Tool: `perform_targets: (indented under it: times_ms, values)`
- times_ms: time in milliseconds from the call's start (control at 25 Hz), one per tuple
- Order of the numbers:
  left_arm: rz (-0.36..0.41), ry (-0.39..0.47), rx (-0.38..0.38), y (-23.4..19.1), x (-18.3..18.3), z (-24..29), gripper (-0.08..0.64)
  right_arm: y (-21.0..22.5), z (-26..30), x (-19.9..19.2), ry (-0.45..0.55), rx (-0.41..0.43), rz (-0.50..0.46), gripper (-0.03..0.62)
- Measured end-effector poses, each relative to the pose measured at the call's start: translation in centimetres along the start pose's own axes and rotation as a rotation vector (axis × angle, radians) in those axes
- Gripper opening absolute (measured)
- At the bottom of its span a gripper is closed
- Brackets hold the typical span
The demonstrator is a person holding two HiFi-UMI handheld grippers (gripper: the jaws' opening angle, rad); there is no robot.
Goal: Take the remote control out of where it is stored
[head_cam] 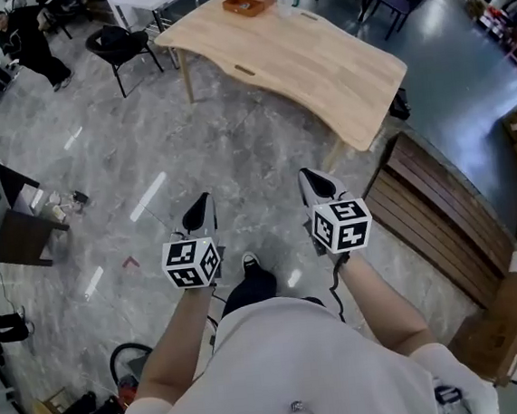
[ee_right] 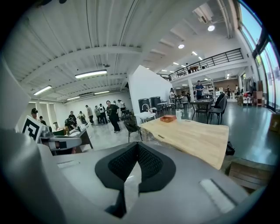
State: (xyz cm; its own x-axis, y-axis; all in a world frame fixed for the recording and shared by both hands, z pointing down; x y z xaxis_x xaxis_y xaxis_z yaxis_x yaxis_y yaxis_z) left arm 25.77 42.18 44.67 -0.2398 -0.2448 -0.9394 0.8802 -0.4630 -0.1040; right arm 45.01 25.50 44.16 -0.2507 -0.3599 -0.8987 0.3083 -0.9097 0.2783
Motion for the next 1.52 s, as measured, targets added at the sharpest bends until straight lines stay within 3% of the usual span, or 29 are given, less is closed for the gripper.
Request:
perform_targets:
  times_ms: [400,800,1240,1520]
  values:
    - [0.006,0.005,-0.056,-6.7,6.8,14.8,0.000,4.2,14.1,7.3,0.014,-0.035,0.013,0.028]
    - [-0.015,0.002,0.007,-11.8,11.1,29.3,0.000,12.5,27.9,12.7,-0.003,0.006,0.033,0.028]
    - [-0.012,0.054,0.101,-16.3,21.8,48.4,0.000,24.0,45.4,24.8,-0.003,0.090,0.008,0.028]
    - [-0.015,0.065,0.120,-18.4,25.2,57.4,0.000,28.6,54.1,28.5,-0.020,0.126,0.010,0.028]
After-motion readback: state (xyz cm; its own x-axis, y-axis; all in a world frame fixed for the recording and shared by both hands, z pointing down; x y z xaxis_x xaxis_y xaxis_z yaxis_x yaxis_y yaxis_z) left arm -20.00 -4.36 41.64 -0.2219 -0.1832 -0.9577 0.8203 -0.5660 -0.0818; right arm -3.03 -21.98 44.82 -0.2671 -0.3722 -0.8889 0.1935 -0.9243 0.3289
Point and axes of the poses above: the fingertips, and each gripper's own axes: z forward along the fingers, y to its right, x out of its top, the point moved 5 cm from there along -z, backward along the fingers, and after that the axes turned 14 degrees about x, right-handed, at the moved point
